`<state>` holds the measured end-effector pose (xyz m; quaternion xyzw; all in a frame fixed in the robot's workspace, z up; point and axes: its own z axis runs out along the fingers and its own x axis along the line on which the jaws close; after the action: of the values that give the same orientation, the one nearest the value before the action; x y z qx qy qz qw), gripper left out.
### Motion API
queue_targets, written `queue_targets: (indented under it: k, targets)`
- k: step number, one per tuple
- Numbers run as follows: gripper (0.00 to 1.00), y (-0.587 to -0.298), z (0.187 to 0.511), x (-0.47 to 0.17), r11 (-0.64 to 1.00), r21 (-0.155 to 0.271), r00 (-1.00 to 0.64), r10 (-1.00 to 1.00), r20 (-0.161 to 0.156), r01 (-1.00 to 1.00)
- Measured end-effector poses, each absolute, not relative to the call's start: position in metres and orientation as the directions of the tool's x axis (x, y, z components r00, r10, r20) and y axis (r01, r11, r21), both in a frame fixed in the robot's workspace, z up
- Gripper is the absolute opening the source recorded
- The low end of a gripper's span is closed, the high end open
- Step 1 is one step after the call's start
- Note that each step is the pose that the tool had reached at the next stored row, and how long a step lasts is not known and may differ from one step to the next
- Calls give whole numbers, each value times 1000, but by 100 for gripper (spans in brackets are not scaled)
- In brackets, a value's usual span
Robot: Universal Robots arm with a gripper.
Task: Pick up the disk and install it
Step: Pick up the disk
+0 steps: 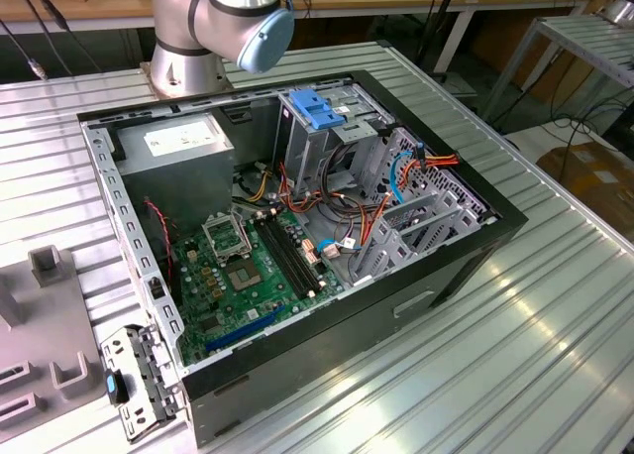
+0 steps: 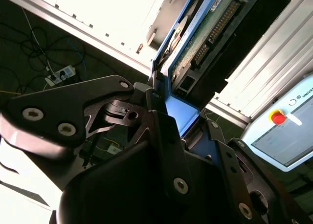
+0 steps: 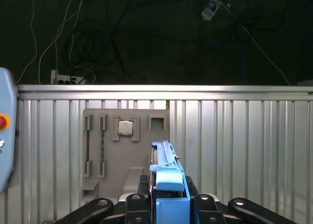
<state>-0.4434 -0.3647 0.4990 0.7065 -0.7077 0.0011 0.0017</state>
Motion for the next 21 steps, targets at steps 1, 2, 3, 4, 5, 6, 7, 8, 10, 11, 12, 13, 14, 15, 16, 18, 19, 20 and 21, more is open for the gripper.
queue_targets:
  k: [1,2,3,4,5,6,7,8,10,11,12,13,14,15,16,18,19,20,21]
  targets:
    - [37,-365,499,-443,2,1,-2,-1000,4,-1000]
    - [37,-365,499,-441,2,1,-2,-1000,4,-1000]
    - [37,-365,499,-441,2,1,-2,-1000,4,-1000]
    - [37,-365,499,-440,2,1,-2,-1000,4,-1000]
    - [37,-365,499,-439,2,1,-2,-1000,4,-1000]
    - [37,-365,499,-438,2,1,-2,-1000,4,-1000]
    - [37,-365,499,-437,2,1,-2,-1000,4,-1000]
    - [37,-365,499,-436,2,1,-2,-1000,4,-1000]
    - [37,-365,499,-435,2,1,-2,-1000,4,-1000]
    - [37,-365,499,-435,2,1,-2,-1000,4,-1000]
    - [37,-365,499,-433,2,1,-2,-1000,4,-1000]
    - [37,-365,499,-433,2,1,-2,-1000,4,-1000]
    - [37,-365,499,-433,2,1,-2,-1000,4,-1000]
    - [37,-365,499,-432,2,1,-2,-1000,4,-1000]
    - [37,-365,499,-431,2,1,-2,-1000,4,-1000]
    - [37,-365,499,-430,2,1,-2,-1000,4,-1000]
    - [37,-365,499,-430,2,1,-2,-1000,4,-1000]
    - [37,-365,499,-430,2,1,-2,-1000,4,-1000]
    - [37,-365,499,-429,2,1,-2,-1000,4,-1000]
